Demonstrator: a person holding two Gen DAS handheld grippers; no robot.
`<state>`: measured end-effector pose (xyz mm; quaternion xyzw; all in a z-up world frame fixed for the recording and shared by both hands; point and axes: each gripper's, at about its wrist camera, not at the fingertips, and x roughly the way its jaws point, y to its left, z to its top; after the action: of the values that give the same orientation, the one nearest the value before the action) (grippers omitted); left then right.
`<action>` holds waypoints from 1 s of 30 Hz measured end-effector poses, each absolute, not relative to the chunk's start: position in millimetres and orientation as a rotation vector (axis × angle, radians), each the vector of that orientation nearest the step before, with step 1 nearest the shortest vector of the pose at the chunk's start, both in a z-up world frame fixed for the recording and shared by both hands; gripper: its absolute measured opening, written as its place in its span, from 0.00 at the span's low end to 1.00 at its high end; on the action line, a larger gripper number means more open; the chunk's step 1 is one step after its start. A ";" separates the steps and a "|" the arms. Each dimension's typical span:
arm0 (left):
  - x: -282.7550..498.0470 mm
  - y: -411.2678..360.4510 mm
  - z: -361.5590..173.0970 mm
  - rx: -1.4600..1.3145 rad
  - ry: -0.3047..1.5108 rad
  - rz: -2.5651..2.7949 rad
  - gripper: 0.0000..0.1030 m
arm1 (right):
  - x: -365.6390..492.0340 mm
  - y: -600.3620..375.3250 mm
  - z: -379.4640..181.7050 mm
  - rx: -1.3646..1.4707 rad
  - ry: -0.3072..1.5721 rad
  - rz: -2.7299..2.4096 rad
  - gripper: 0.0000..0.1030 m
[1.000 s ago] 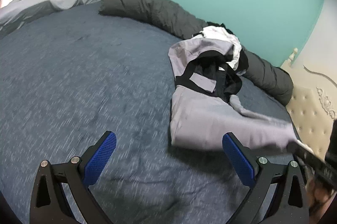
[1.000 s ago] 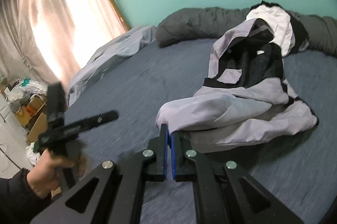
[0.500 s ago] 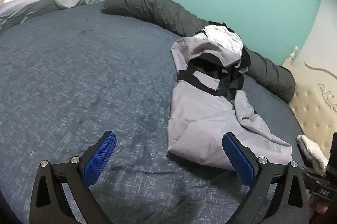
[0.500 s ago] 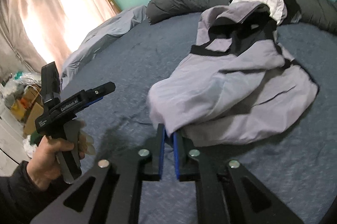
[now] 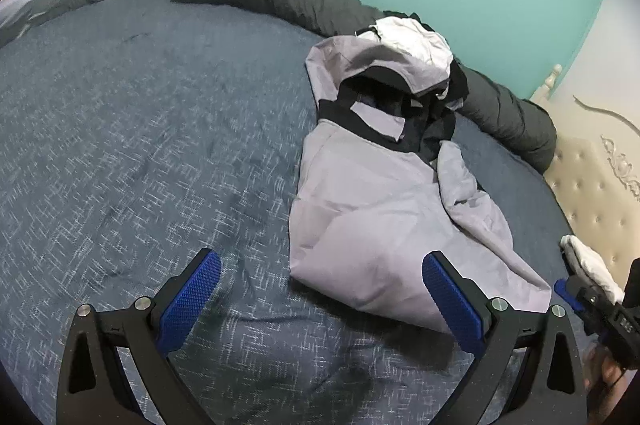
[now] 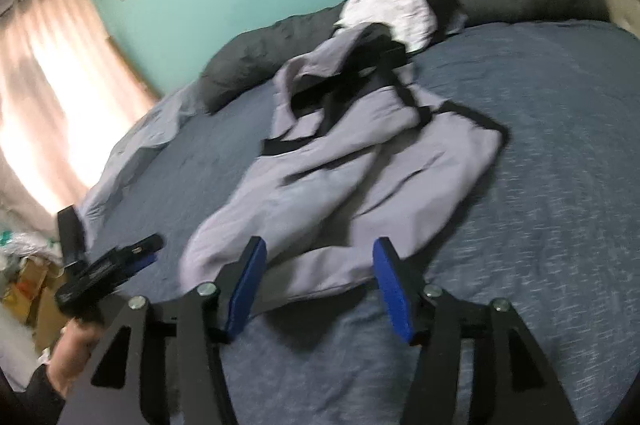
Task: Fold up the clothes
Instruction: 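Grasp the jacket hem with the left tool and lift it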
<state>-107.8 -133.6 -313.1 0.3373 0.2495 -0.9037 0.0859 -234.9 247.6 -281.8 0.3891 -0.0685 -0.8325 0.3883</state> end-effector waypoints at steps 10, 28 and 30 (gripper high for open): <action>-117.5 -115.0 -320.1 1.092 0.669 -2.705 1.00 | -258.0 260.4 -312.8 1.061 -0.256 -2.196 0.73; -131.2 -94.6 -318.6 1.129 0.770 -2.776 0.99 | -254.4 259.6 -323.8 1.013 -0.216 -2.114 0.90; -133.4 -89.9 -318.2 1.133 0.801 -2.790 0.99 | -253.3 257.9 -322.7 1.000 -0.205 -2.106 0.96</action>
<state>-133.4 -89.9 -318.2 0.3635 0.2570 -0.8953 0.0126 -253.3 257.9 -322.7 0.3936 -0.0806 -0.8286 0.3899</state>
